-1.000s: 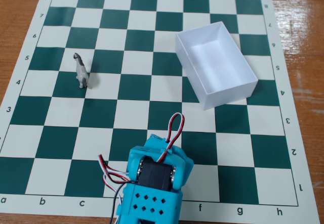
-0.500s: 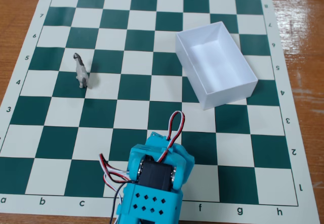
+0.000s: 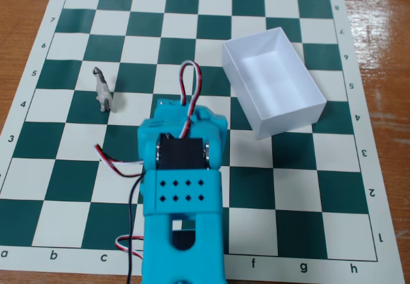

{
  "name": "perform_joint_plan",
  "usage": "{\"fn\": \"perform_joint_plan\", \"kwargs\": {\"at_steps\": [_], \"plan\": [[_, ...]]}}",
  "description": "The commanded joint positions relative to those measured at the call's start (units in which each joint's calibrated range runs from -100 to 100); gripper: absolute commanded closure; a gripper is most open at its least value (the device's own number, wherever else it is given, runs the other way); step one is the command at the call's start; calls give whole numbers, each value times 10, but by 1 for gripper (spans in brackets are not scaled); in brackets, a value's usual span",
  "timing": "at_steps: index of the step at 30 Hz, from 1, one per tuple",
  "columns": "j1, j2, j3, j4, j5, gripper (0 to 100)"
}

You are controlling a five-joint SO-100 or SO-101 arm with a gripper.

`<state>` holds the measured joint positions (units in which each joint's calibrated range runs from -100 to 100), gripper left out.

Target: Grab the toy horse and put it in the box.

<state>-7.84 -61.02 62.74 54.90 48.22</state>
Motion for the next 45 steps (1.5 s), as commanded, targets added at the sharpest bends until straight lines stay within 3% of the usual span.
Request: {"fn": "perform_joint_plan", "kwargs": {"at_steps": [1, 8, 23, 32, 39, 45], "plan": [[-33, 110, -124, -38, 2, 100], [-81, 247, -197, -157, 25, 98], [-179, 460, -265, -267, 11, 98], [-207, 560, -299, -332, 12, 89], [-202, 577, -281, -349, 16, 69], [-188, 568, -261, -358, 23, 64]]}}
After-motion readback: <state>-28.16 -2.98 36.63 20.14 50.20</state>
